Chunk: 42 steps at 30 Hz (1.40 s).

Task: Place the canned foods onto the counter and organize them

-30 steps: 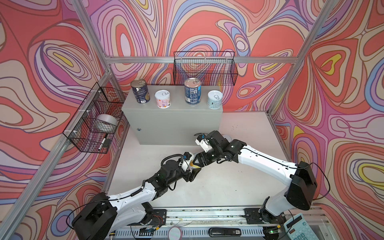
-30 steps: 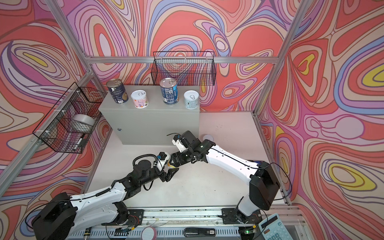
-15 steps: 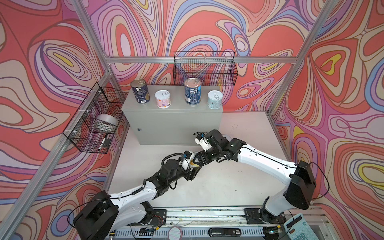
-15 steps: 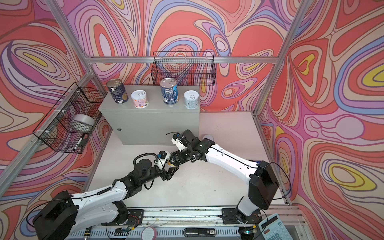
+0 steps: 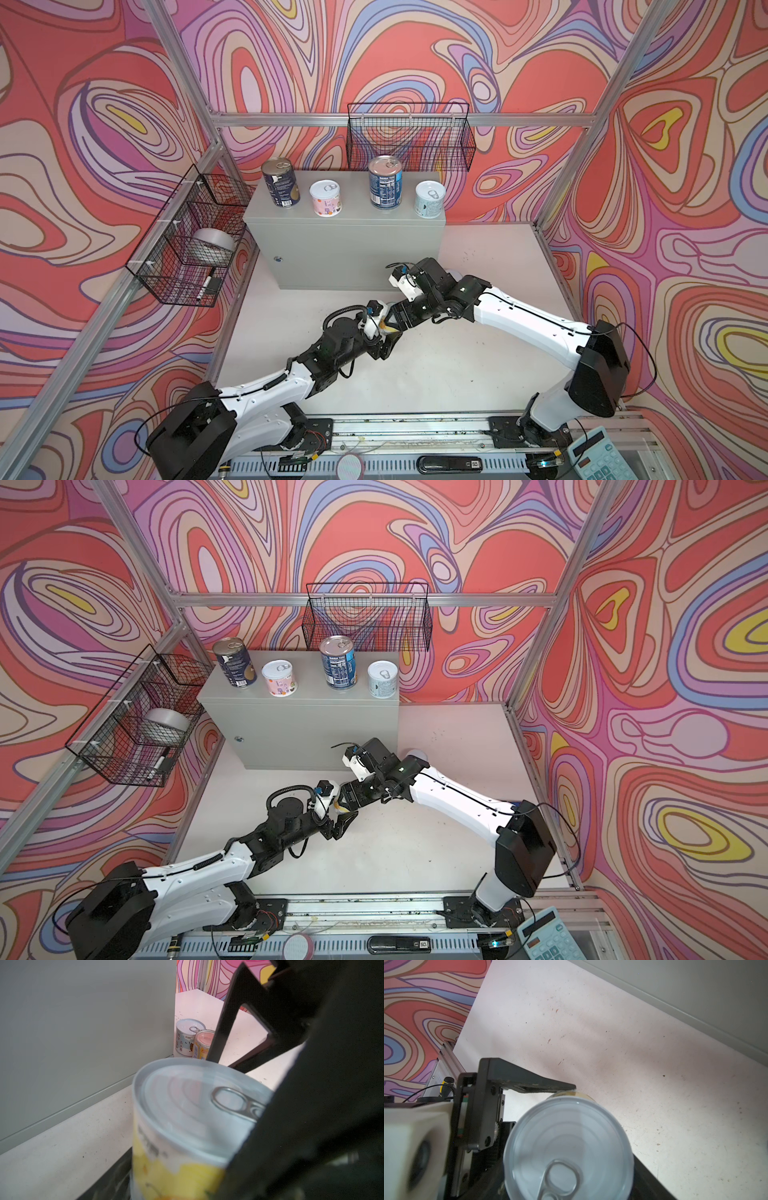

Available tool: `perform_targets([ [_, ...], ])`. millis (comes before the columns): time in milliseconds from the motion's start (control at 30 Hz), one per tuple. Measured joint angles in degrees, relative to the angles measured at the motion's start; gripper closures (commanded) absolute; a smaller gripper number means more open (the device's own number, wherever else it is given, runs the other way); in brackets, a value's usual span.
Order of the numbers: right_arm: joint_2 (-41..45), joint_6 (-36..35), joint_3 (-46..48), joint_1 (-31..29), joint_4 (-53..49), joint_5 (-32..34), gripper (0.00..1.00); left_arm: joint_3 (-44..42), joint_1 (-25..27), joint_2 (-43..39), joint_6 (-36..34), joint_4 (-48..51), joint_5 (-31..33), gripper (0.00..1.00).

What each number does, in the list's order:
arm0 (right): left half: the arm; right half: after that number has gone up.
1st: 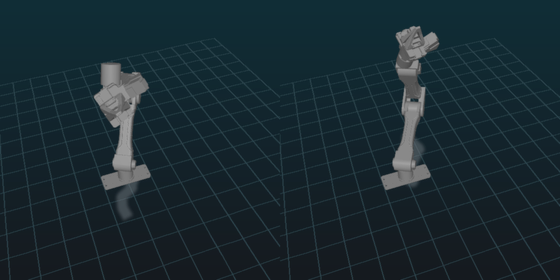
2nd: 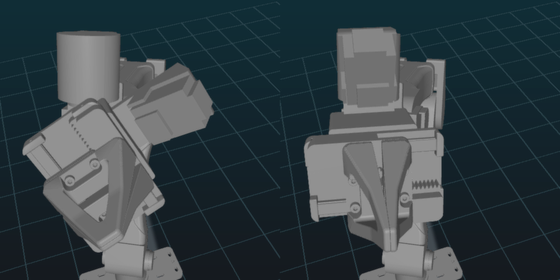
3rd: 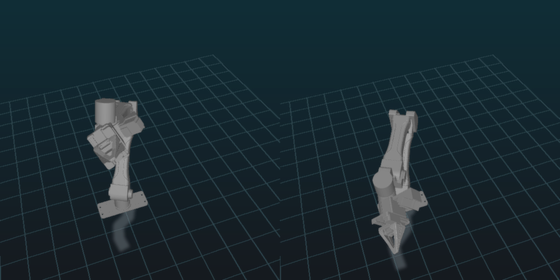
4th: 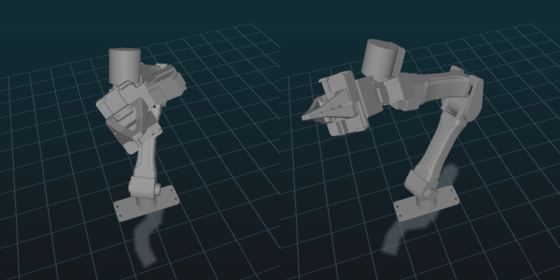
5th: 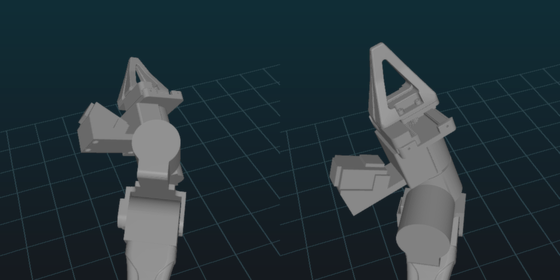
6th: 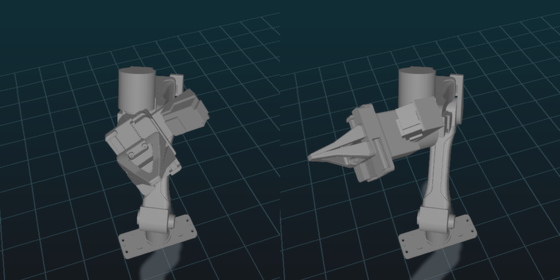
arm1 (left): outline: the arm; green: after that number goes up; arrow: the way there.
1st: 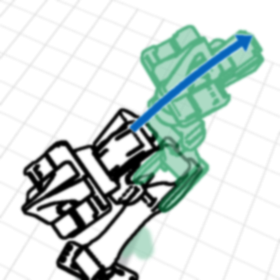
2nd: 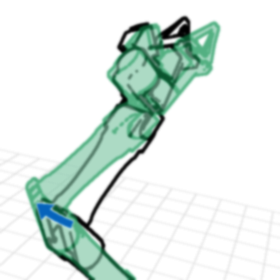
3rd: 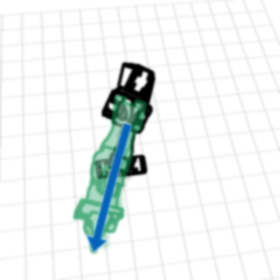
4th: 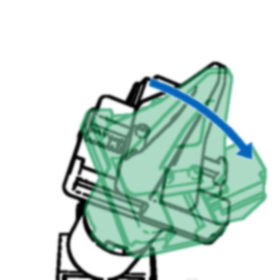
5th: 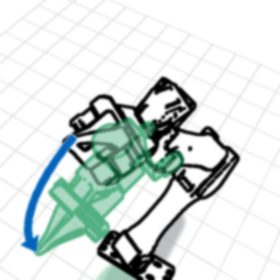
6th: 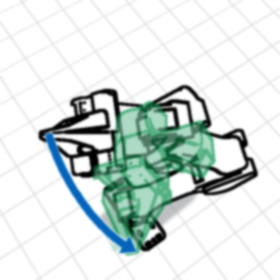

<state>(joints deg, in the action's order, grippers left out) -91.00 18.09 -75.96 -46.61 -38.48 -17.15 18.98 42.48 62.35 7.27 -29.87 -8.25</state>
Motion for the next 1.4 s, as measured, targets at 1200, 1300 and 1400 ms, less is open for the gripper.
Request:
perform_targets([
  [1200, 0.2, 2.9, 1.0, 0.0, 0.2, -1.0, 0.55, 0.0, 0.0, -0.5, 0.5, 1.4, -2.6, 0.55],
  [1300, 0.2, 3.0, 1.0, 0.0, 0.2, -1.0, 0.52, 0.0, 0.0, -0.5, 0.5, 1.4, -2.6, 0.58],
  [1400, 0.2, 3.0, 1.0, 0.0, 0.2, -1.0, 0.49, 0.0, 0.0, -0.5, 0.8, 1.5, -2.7, 0.60],
])
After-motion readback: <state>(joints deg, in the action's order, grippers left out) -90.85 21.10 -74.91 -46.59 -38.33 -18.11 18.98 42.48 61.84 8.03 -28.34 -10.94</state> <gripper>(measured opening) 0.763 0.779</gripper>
